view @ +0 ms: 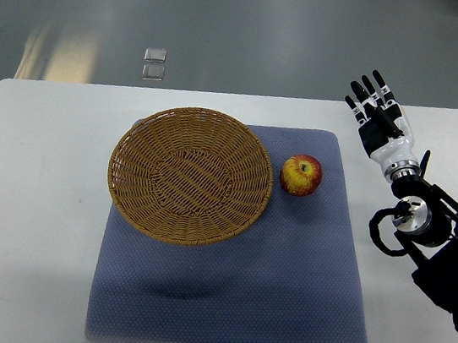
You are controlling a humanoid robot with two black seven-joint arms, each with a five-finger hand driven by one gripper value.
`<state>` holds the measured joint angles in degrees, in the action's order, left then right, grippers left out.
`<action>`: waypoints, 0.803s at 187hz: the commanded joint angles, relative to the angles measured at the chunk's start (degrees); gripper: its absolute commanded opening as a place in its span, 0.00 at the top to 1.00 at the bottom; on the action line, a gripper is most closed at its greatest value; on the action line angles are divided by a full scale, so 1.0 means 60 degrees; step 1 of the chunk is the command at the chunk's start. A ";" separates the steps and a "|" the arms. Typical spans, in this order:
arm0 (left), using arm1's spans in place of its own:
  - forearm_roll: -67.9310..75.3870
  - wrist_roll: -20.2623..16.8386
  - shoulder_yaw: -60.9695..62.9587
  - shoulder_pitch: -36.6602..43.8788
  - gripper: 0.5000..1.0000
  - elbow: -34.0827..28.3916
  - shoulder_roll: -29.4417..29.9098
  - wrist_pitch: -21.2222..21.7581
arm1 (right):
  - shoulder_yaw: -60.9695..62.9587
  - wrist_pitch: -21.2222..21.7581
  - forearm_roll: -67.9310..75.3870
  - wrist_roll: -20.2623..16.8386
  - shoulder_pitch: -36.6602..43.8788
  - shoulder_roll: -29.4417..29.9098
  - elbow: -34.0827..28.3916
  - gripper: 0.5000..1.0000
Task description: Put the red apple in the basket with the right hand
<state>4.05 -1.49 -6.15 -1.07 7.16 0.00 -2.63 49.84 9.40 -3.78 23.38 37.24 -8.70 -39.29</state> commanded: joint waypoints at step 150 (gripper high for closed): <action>-0.0001 0.0000 0.0000 0.0017 0.00 -0.0007 0.0000 0.0000 | 0.0013 -0.0044 -0.0015 0.0014 0.0062 -0.0001 0.0030 0.15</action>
<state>4.03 -1.49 -6.15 -0.97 7.25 0.00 -2.65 49.88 9.18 -3.86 23.47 37.39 -8.74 -39.03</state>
